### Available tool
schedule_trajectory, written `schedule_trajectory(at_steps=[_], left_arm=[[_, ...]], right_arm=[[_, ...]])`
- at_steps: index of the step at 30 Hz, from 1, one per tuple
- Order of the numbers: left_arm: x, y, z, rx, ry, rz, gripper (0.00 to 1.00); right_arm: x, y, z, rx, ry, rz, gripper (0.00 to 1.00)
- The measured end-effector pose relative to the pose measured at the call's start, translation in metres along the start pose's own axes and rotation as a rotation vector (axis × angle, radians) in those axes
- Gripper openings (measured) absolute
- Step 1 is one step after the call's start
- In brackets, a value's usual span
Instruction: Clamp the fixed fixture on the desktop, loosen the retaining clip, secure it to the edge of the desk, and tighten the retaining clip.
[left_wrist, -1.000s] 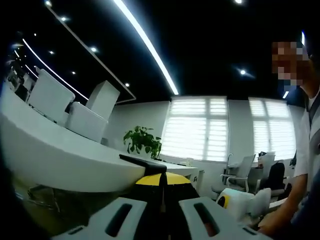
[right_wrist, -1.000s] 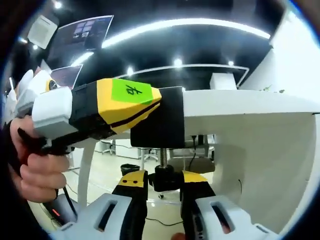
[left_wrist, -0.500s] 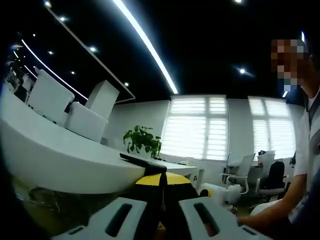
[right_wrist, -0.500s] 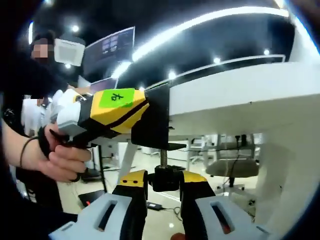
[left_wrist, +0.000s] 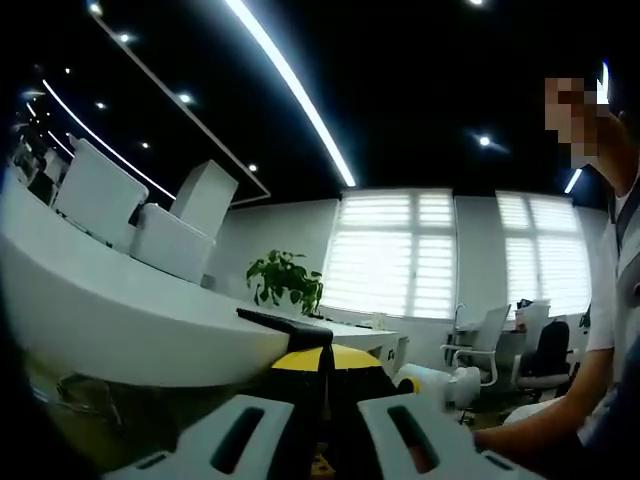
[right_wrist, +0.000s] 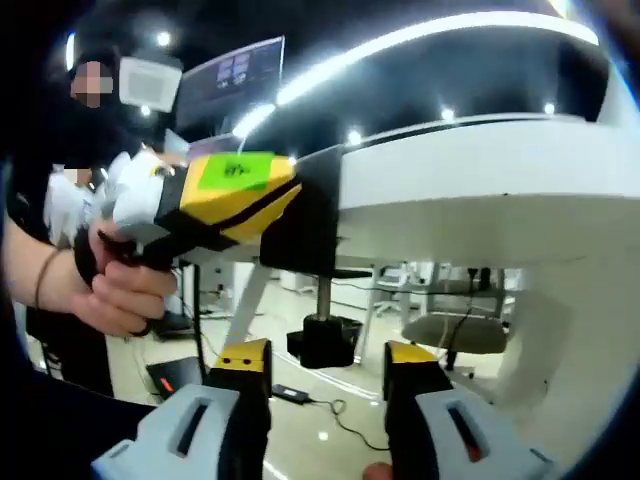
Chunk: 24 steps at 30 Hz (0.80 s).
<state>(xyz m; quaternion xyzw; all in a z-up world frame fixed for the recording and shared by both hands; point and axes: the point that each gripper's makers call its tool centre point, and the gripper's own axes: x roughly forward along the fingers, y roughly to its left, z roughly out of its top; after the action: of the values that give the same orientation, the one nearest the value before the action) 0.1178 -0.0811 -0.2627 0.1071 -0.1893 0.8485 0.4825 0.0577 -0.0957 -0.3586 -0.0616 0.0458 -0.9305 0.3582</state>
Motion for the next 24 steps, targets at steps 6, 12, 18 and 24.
schedule_trajectory(at_steps=[6, 12, 18, 24], left_arm=[[0.001, 0.002, 0.001, 0.001, 0.003, -0.001, 0.02], [0.002, 0.002, 0.001, 0.007, 0.009, 0.003, 0.02], [0.002, 0.003, 0.001, 0.004, 0.007, 0.000, 0.02], [0.003, 0.009, 0.002, 0.005, 0.007, -0.003, 0.02]], right_arm=[[-0.005, -0.007, 0.011, 0.159, -0.073, -0.221, 0.47], [-0.001, -0.003, 0.021, 0.128, -0.074, -0.257, 0.43], [0.002, -0.003, 0.019, 0.104, -0.055, -0.280, 0.27], [0.003, -0.006, 0.018, 0.097, -0.054, -0.248, 0.27]])
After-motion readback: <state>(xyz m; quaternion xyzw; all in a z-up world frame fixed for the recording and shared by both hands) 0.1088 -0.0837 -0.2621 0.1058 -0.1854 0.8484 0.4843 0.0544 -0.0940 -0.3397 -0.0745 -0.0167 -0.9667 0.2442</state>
